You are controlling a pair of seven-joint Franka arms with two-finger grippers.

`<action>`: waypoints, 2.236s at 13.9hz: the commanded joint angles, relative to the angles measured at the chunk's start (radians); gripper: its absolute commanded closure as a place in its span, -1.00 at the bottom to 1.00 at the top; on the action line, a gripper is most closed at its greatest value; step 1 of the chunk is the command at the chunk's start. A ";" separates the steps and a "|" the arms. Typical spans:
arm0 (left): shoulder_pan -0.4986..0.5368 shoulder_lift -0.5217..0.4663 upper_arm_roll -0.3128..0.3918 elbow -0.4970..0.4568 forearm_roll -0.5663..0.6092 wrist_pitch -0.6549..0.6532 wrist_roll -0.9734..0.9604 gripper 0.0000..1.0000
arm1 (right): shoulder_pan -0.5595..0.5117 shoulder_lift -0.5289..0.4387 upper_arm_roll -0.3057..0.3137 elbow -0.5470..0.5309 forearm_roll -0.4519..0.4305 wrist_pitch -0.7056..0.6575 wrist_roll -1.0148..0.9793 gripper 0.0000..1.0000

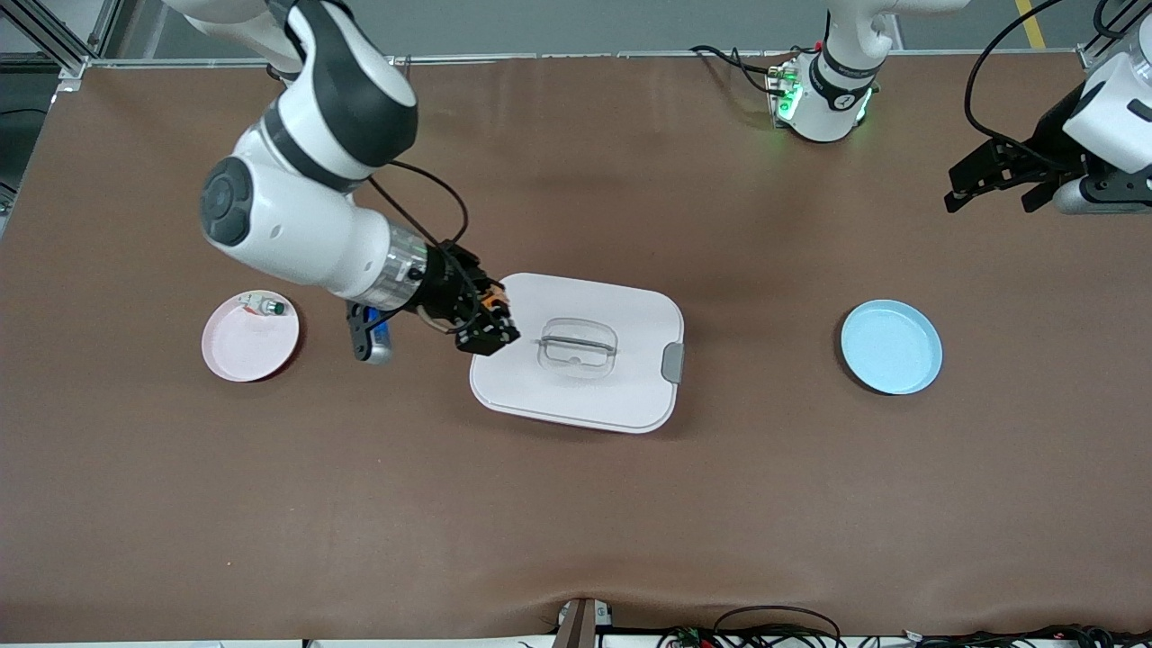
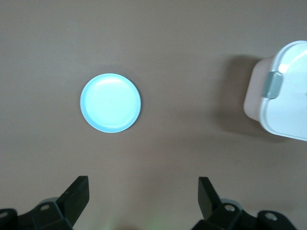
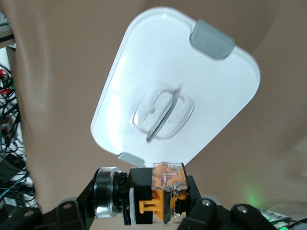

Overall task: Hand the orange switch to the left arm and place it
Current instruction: 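Carry the switch with the right gripper over the white box, then reach the left gripper toward the switch held by the right gripper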

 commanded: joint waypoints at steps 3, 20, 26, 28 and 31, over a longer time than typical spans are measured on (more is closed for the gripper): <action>-0.018 0.009 -0.004 0.079 -0.127 -0.052 0.020 -1.00 | 0.088 0.139 -0.010 0.233 0.022 0.032 0.223 1.00; -0.055 0.200 -0.082 0.095 -0.670 0.096 0.195 -1.00 | 0.222 0.199 0.024 0.312 0.019 0.348 0.556 1.00; -0.064 0.265 -0.095 0.095 -0.788 0.225 0.285 -1.00 | 0.226 0.201 0.030 0.312 0.021 0.413 0.569 1.00; -0.076 0.270 -0.107 0.095 -0.819 0.295 0.285 -1.00 | 0.234 0.207 0.029 0.312 0.019 0.413 0.573 1.00; -0.098 0.285 -0.112 0.095 -0.822 0.371 0.285 -1.00 | 0.237 0.215 0.030 0.312 0.021 0.408 0.599 1.00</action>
